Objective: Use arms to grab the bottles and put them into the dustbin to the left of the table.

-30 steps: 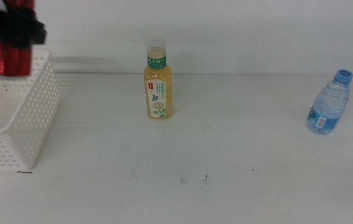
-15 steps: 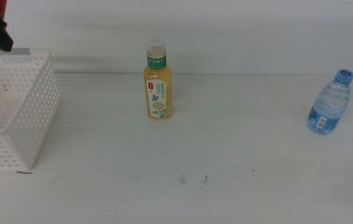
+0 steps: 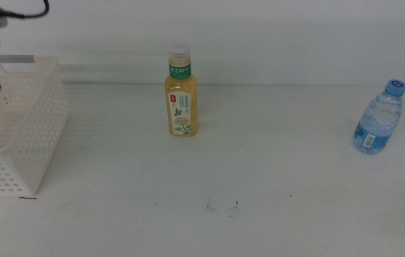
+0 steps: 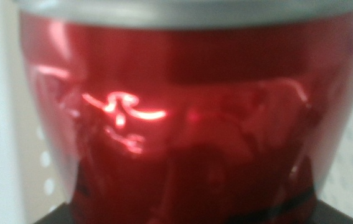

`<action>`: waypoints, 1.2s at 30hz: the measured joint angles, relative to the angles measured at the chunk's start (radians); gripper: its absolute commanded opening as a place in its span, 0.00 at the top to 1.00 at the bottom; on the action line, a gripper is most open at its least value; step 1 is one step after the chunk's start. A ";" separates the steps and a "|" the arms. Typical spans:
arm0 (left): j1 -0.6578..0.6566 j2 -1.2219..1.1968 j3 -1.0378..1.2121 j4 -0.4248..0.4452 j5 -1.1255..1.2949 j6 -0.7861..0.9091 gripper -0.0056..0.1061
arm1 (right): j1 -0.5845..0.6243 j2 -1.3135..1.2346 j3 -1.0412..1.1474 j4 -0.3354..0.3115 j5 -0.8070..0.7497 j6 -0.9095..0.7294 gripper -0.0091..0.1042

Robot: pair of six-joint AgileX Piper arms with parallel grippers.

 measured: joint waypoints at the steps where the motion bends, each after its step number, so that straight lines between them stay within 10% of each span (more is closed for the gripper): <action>1: 0.000 0.012 0.000 0.002 -0.004 0.000 0.73 | 0.000 0.000 0.000 0.000 0.000 0.000 0.10; 15: 0.000 0.142 0.000 0.018 -0.041 -0.049 0.68 | 0.000 0.000 0.000 0.000 0.000 0.000 0.10; 36: 0.000 0.171 -0.002 0.017 -0.039 -0.082 0.11 | 0.000 0.000 0.000 0.000 0.000 0.000 0.10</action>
